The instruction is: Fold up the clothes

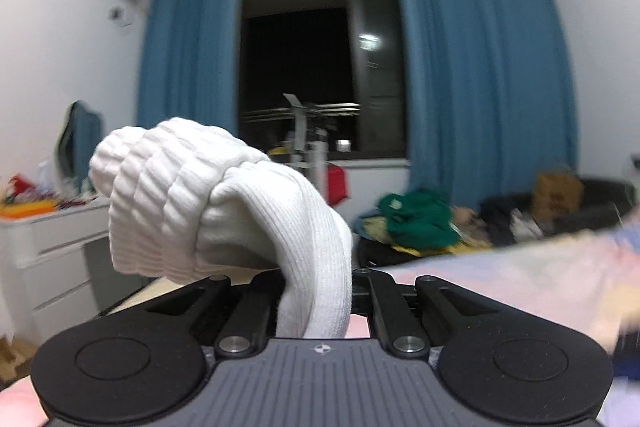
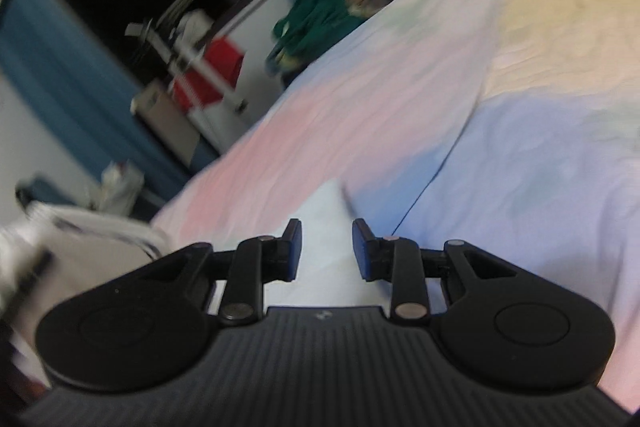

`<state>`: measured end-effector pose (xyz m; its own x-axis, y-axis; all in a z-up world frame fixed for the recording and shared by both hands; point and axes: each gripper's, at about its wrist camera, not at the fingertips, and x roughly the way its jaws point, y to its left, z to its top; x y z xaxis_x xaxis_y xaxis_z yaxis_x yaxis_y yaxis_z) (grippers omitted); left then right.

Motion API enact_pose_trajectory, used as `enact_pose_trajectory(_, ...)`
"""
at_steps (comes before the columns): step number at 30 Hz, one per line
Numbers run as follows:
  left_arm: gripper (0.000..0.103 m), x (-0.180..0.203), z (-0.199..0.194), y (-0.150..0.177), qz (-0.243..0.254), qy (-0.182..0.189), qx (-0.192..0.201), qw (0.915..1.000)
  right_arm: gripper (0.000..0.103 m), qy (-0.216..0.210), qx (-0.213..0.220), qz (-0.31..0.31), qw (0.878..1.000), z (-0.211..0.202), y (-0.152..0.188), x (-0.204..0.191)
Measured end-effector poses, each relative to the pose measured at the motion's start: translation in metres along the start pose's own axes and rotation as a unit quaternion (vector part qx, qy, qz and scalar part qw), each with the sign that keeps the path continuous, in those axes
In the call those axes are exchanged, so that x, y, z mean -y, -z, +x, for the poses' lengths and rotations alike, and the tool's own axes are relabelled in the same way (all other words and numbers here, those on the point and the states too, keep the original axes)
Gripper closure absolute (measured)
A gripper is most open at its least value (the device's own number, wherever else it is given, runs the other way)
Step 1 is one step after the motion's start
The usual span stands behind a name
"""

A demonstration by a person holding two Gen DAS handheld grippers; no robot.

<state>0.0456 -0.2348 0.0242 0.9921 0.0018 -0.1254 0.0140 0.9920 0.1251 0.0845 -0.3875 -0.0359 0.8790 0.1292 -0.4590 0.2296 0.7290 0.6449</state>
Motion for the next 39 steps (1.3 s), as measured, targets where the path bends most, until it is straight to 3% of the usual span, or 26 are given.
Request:
enact_pose_trajectory(6,0.094,0.082,0.037,0.06,0.073,0.035,-0.056,0.9951,0.071,-0.007,0.033,0.045,0.998,-0.008,-0.018,0.029)
enact_pose_trajectory(11,0.09,0.113,0.051,0.079,0.125,0.058,-0.093,0.9861,0.071,-0.049,0.017,0.08,0.995,0.003,-0.02,0.041)
enact_pose_trajectory(14,0.085,0.122,0.048,0.082,0.154,0.075,-0.096,0.9805,0.071,-0.071,0.009,0.092,0.993,0.009,-0.019,0.044)
enact_pose_trajectory(16,0.071,0.125,0.045,0.082,0.177,0.093,-0.107,0.9741,0.071,-0.087,0.001,0.101,0.991,0.012,-0.018,0.045)
enact_pose_trajectory(18,0.058,0.113,0.035,0.085,0.196,0.102,-0.114,0.9687,0.071,-0.104,-0.011,0.115,0.988,0.017,-0.018,0.047)
enact_pose_trajectory(23,0.042,0.056,0.015,0.094,0.238,0.105,-0.123,0.9577,0.07,-0.128,-0.032,0.124,0.983,0.022,-0.012,0.042)
enact_pose_trajectory(25,0.04,0.021,0.013,0.097,0.247,0.096,-0.122,0.9565,0.057,-0.132,-0.037,0.123,0.983,0.023,-0.009,0.038)
enact_pose_trajectory(27,0.039,-0.006,0.006,0.1,0.24,0.081,-0.122,0.9597,0.035,-0.131,-0.044,0.121,0.983,0.024,-0.006,0.033)
enact_pose_trajectory(32,0.032,-0.073,-0.033,0.11,0.168,0.053,-0.116,0.9775,0.033,-0.121,-0.074,0.113,0.983,0.024,0.003,0.016)
enact_pose_trajectory(35,0.032,-0.093,-0.043,0.099,0.133,0.039,-0.12,0.9831,0.032,-0.097,-0.088,0.094,0.987,0.026,0.01,0.004)
enact_pose_trajectory(36,0.032,-0.099,-0.04,0.096,0.123,0.036,-0.123,0.984,0.023,-0.09,-0.091,0.089,0.988,0.027,0.013,0.0)
enact_pose_trajectory(39,0.028,-0.117,-0.039,0.087,0.089,0.032,-0.136,0.9861,0.02,-0.08,-0.115,0.071,0.988,0.034,0.023,-0.008)
